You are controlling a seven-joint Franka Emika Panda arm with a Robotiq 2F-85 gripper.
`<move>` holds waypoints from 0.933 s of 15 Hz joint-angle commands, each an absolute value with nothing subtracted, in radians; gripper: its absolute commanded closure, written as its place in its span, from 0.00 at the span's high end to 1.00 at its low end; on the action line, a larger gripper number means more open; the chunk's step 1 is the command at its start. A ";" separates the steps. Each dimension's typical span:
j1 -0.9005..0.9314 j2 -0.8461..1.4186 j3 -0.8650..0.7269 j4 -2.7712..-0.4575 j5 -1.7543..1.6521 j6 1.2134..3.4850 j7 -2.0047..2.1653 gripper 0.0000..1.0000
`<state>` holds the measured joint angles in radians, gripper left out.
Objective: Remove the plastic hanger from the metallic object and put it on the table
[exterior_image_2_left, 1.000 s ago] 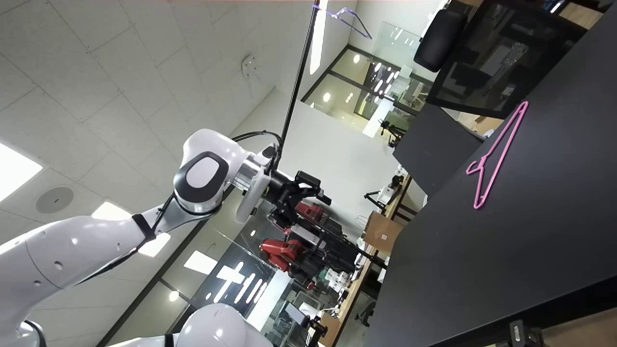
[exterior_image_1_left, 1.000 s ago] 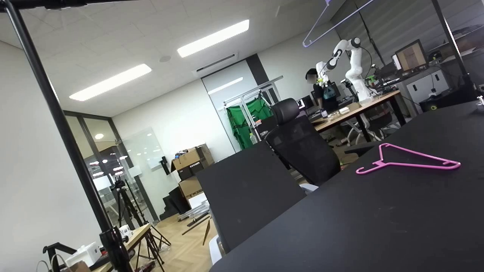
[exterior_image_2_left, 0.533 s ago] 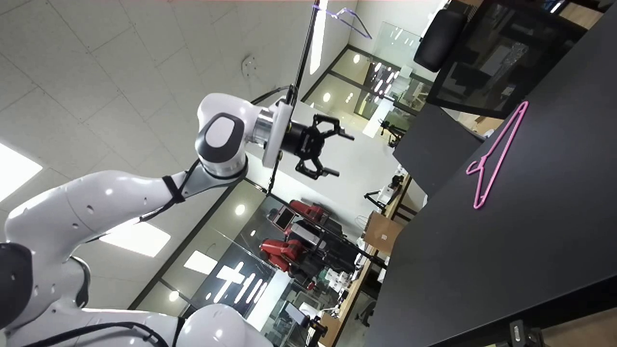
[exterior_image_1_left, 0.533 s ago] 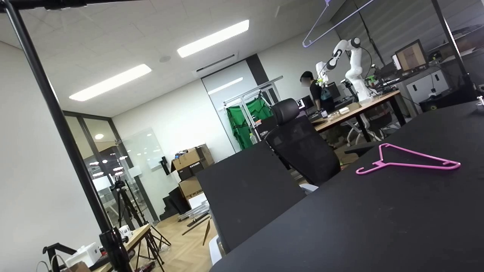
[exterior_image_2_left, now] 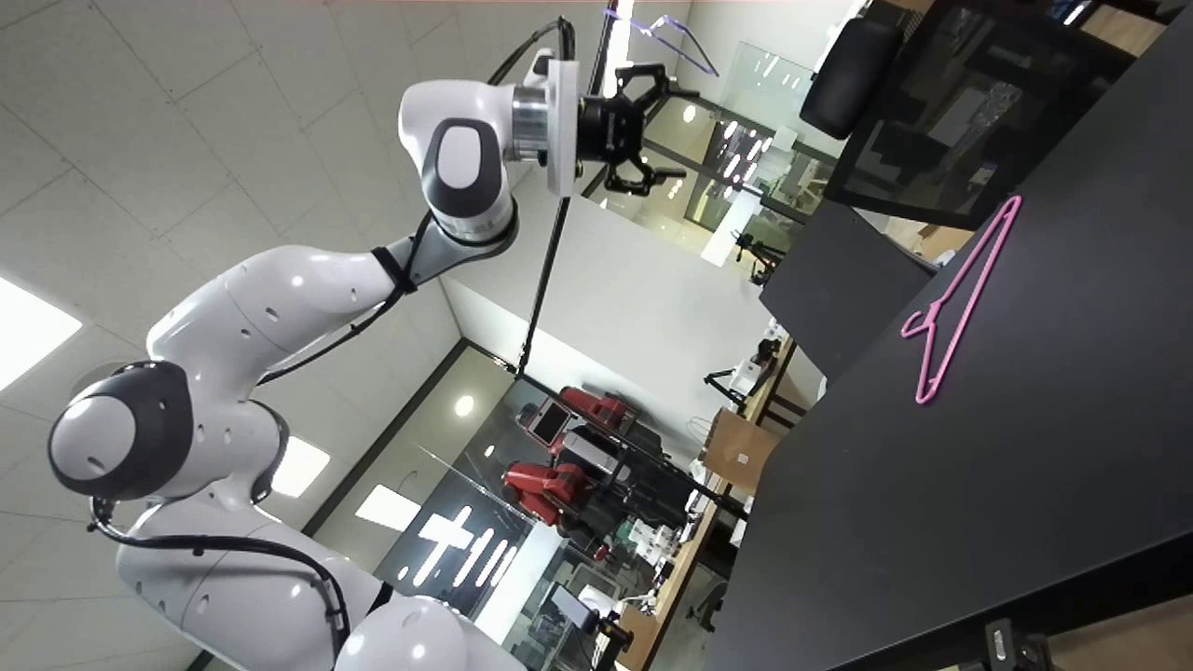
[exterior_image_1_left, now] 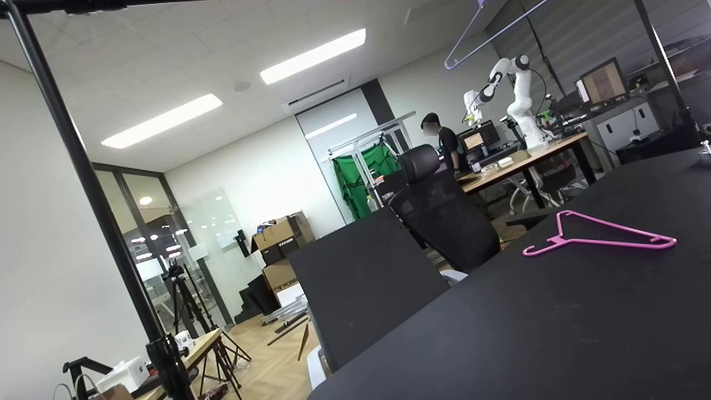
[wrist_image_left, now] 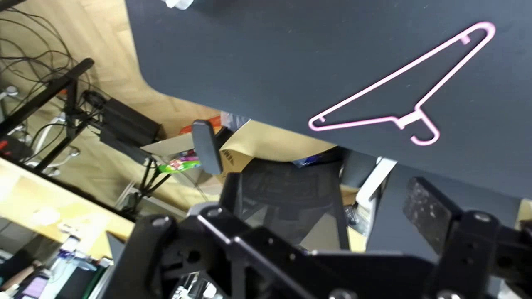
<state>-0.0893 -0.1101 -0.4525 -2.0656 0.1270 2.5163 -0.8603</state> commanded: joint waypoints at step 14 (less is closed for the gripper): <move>-0.279 0.071 -0.339 -1.764 0.230 2.503 -0.765 1.00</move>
<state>-0.2397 0.0723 -0.3801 -1.7654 0.2377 2.5043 -0.7714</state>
